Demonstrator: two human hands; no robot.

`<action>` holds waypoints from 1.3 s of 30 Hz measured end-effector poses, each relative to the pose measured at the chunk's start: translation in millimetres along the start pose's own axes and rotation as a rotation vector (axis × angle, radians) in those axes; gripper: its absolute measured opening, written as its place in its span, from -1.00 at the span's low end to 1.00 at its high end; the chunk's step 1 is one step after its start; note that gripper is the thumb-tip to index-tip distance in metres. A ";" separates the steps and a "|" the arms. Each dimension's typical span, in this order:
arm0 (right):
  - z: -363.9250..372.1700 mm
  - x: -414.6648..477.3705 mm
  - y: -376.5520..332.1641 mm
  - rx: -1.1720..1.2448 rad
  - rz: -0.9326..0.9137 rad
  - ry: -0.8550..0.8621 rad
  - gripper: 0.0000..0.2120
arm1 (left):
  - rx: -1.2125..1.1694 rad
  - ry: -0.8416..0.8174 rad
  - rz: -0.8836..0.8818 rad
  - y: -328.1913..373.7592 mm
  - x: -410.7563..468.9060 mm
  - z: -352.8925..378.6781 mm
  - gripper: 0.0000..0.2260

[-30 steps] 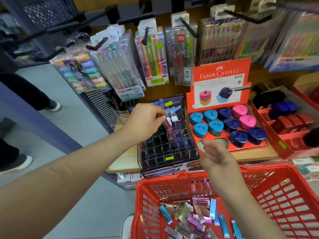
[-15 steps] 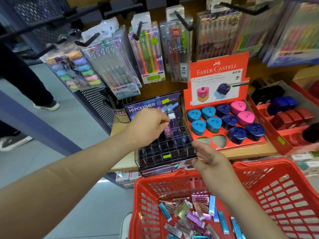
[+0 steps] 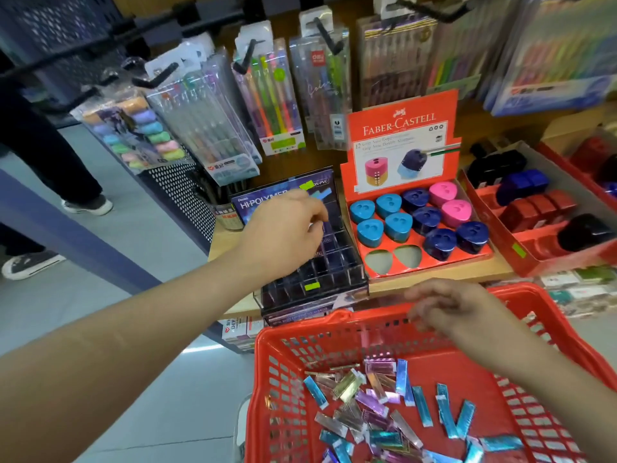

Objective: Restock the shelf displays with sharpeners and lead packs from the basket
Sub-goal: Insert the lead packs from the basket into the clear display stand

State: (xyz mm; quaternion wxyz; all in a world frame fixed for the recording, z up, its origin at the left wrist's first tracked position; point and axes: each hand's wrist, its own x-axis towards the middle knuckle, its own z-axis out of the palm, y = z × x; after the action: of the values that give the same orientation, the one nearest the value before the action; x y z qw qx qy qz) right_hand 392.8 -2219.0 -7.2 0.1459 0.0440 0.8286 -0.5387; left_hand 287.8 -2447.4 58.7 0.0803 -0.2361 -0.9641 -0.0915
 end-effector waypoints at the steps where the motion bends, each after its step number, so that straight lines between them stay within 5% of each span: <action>1: -8.8 -0.2 8.1 -0.077 0.013 -0.030 -0.74 | -0.020 0.026 0.036 10.5 -6.4 -8.7 -0.85; 3: -21.6 -0.5 29.6 -0.305 0.036 -0.088 -0.81 | -0.051 -0.027 0.109 34.5 -22.9 -15.3 -0.87; 6: -29.9 -6.1 66.3 -0.600 0.097 -0.188 -0.77 | -0.012 -0.322 0.144 67.7 -50.6 13.2 -0.84; 10: -19.9 -25.9 119.0 -0.648 0.285 -0.258 -0.69 | -0.041 -0.762 -0.028 88.0 -103.9 106.0 -0.82; 13: 3.8 -38.9 154.6 -0.648 0.400 -0.338 -0.60 | -0.036 -0.930 -0.190 88.0 -154.0 179.5 -0.71; 20: 69.8 -43.2 221.3 -0.609 0.625 -0.297 0.10 | -0.026 -0.911 -0.140 80.3 -217.5 259.9 -0.03; 24: 108.5 -39.2 235.1 -0.507 0.483 -0.206 0.12 | -0.062 -0.942 -0.014 96.6 -219.1 282.0 0.02; 28: 127.9 -37.2 239.1 -0.542 0.401 -0.134 -0.18 | -0.049 -0.847 0.027 107.9 -227.4 289.6 -0.17; 33: 132.6 -36.4 239.7 -0.479 0.386 -0.222 -0.33 | -0.152 -0.888 -0.041 103.3 -238.4 281.9 -0.50; 36: 132.2 -37.2 243.5 -0.526 0.272 -0.365 -0.42 | -0.429 -0.921 -0.338 94.4 -243.2 281.7 -0.59; 39: 120.0 -39.9 243.4 -0.742 0.175 -0.530 -0.28 | -0.801 -0.884 -0.742 86.9 -237.2 278.4 -0.68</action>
State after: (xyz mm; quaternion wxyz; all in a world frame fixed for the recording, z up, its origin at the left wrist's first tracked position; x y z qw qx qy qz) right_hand 510.1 -2223.1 -255.1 0.4034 -0.0809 0.8927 -0.1839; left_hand 505.2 -2416.5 -246.4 -0.4489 0.0822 -0.8154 -0.3562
